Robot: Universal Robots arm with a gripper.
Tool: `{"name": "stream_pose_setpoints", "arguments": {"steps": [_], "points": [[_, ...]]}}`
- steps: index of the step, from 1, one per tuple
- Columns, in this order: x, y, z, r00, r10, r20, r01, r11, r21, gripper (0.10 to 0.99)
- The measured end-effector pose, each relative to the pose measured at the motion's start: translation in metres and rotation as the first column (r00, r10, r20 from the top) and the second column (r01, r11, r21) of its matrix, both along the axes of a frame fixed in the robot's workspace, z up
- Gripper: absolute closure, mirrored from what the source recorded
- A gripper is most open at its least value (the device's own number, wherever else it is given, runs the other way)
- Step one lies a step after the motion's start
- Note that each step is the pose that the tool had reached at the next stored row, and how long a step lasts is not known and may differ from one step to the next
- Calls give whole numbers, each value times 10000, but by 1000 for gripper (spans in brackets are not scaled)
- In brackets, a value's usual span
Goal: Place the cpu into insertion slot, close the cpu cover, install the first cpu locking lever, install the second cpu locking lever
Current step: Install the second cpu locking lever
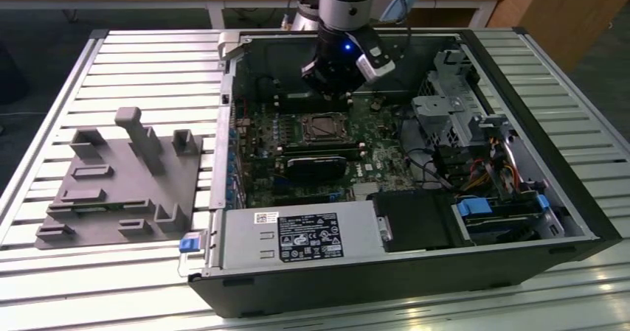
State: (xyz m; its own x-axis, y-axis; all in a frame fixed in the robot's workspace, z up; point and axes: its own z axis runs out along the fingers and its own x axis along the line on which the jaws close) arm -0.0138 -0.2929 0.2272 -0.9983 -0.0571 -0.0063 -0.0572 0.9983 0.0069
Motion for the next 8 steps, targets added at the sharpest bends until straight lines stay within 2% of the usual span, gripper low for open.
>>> {"name": "stream_pose_setpoints", "arguments": {"steps": [2,4,8], "points": [[0,0,39,10000,1,0,-1,10000,0,980],[1,-6,42,10000,2,1,-2,10000,3,980],[0,-62,43,10000,0,0,0,10000,0,980]]}}
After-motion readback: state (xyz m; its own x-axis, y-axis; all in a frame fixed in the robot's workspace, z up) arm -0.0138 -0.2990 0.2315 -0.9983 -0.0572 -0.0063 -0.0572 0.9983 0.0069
